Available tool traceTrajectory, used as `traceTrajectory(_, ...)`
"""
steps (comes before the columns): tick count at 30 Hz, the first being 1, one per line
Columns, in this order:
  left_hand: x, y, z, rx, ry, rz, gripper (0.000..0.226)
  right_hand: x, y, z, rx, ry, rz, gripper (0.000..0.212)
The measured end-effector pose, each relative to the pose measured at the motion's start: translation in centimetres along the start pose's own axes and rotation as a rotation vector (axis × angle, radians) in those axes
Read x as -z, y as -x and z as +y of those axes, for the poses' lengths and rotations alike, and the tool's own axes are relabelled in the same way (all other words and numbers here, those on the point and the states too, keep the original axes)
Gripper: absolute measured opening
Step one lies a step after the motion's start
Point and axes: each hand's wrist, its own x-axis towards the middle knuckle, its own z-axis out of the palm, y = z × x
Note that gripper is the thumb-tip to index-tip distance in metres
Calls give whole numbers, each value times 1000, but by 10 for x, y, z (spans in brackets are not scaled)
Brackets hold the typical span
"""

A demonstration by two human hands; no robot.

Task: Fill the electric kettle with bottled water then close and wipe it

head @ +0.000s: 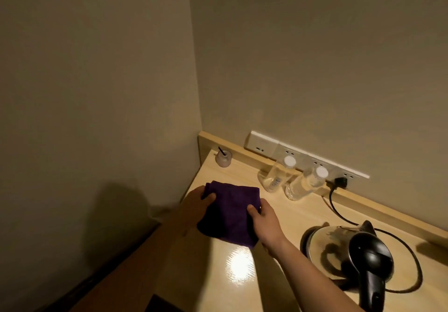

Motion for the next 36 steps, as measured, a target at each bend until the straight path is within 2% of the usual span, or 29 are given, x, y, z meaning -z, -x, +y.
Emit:
traceTrajectory(2,3,-21,5,-5,-119,9,58,-13,-19,1,-16,47,34,14)
traceTrajectory(5,6,-46,0,32,-197,38,58,-29,-41,4,-73,59,68,14)
traceTrajectory(9,12,-74,-22,-60,-394,42,45,-43,-60,15,-140,144,102,18)
traceTrajectory(12,12,-84,-38,-113,-523,96,38,-49,-60,23,-77,288,146,14)
traceTrajectory(15,10,-88,-44,-188,-716,173,45,-51,-55,27,0,411,201,11)
traceTrajectory(18,13,-88,-50,-277,-981,301,70,-49,-49,32,171,739,271,34)
traceTrajectory(20,12,-84,-54,-485,-1095,283,75,-48,-46,33,318,894,221,58)
traceTrajectory(22,9,-82,-60,-657,-1169,161,75,-49,-45,34,401,990,82,78)
traceTrajectory(24,7,-85,-70,-694,-1249,42,74,-51,-49,41,414,1084,-31,89)
traceTrajectory(31,11,-99,-88,-691,-1293,-27,76,-50,-57,54,353,1206,-107,97)
traceTrajectory(36,10,-90,-72,-714,-1283,54,84,-43,-40,43,373,1159,-63,97)
